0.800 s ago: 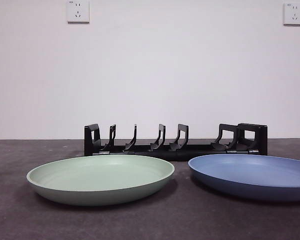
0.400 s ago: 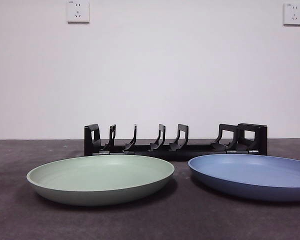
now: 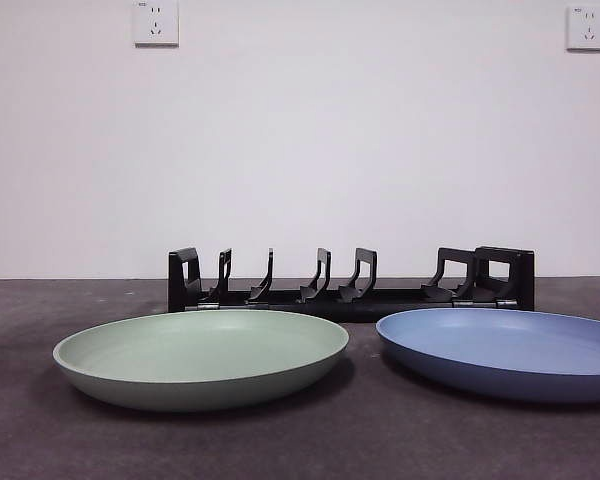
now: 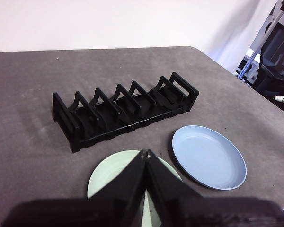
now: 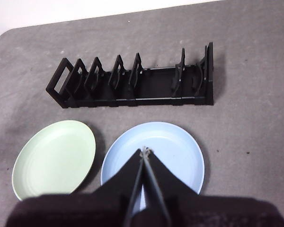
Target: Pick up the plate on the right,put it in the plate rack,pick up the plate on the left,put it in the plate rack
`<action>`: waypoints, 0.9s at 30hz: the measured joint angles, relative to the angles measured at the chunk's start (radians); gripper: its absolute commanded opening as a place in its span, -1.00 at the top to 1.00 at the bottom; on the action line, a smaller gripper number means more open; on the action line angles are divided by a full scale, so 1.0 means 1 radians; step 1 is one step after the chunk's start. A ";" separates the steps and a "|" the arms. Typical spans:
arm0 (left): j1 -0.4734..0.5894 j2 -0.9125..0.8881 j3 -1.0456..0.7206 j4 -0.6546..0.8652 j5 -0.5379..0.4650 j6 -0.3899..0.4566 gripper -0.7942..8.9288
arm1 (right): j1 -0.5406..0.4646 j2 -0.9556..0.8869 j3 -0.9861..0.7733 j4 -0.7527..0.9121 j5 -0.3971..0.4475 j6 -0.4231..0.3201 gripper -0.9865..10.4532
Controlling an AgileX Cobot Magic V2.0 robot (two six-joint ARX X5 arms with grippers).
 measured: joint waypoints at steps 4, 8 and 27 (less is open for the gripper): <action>-0.002 0.001 0.003 -0.014 0.000 0.003 0.84 | 0.000 0.011 0.011 -0.013 -0.003 -0.003 0.82; -0.013 0.001 0.003 -0.017 0.010 0.003 0.20 | 0.000 0.014 0.014 -0.020 -0.003 -0.003 0.52; -0.331 0.248 0.243 -0.119 0.097 0.316 -0.46 | 0.000 0.286 0.024 -0.046 -0.018 -0.003 -0.21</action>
